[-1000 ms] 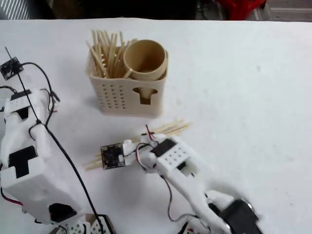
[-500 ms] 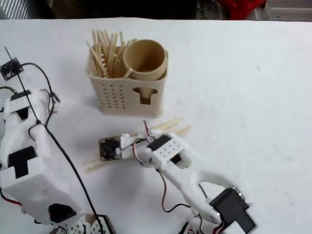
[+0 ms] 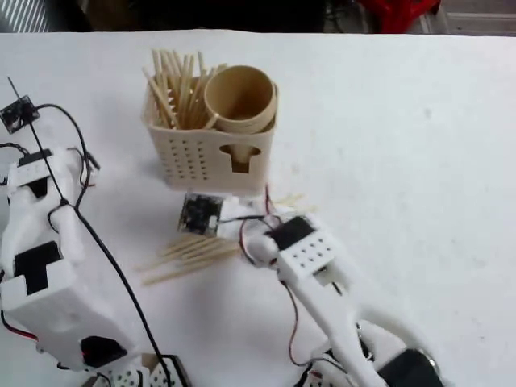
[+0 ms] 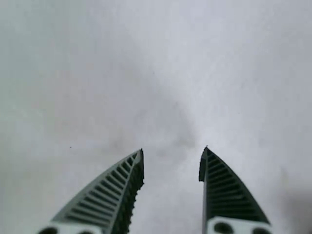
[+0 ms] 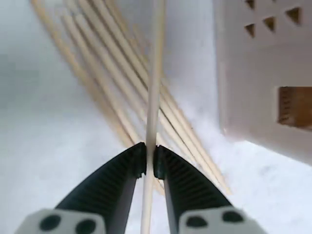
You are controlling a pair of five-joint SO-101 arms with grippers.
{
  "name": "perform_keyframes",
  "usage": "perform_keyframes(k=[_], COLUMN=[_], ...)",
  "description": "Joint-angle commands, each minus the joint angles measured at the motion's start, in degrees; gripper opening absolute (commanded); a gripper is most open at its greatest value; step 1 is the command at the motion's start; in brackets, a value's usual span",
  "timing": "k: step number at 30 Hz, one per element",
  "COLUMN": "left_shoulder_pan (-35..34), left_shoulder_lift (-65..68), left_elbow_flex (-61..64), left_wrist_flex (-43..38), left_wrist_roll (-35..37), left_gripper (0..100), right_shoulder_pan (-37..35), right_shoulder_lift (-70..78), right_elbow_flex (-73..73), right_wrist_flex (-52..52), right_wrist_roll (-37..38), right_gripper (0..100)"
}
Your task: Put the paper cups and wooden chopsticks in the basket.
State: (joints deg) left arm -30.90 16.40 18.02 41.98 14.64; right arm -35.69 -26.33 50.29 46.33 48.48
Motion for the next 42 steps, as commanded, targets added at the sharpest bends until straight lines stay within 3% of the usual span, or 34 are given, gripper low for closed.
perform_keyframes(k=[1, 6, 10, 16, 24, 29, 36, 42], left_shoulder_pan=[0.75, 1.36, 1.36, 1.63, 1.63, 1.63, 1.63, 2.24], left_shoulder_lift=[-0.22, -0.22, -0.22, -0.22, -0.22, -0.22, -0.22, -0.22], left_elbow_flex=[-0.26, -0.26, -0.26, 0.18, 0.26, 1.05, 1.23, 1.23], left_wrist_flex=[-1.14, -1.14, -1.32, -1.49, -1.58, -3.25, -3.52, -3.52], left_wrist_roll=[0.26, 0.26, 0.26, 0.18, 0.18, 0.18, -2.29, -2.55], left_gripper=[20, 20, 20, 20, 20, 20, 20, 20], right_shoulder_pan=[1.71, 0.04, -1.8, -1.71, -1.45, -1.36, -1.36, 0.75], right_shoulder_lift=[-12.7, -23.16, -21.41, -5.32, 18.42, 22.73, 17.27, 15.16], right_elbow_flex=[-1.67, -9.76, -24.26, -44.66, -58.73, -55.74, -33.93, -27.08], right_wrist_flex=[0.92, 0.4, 0.04, -10.51, -25.89, -30.9, -47.6, -48.84], right_wrist_roll=[-8.44, -17.23, -23.65, -34.2, -36.57, -42.11, -42.81, -42.73], right_gripper=[1.5, 1.5, 1.5, 1.5, 1.5, 1.5, 1.5, 1.5])
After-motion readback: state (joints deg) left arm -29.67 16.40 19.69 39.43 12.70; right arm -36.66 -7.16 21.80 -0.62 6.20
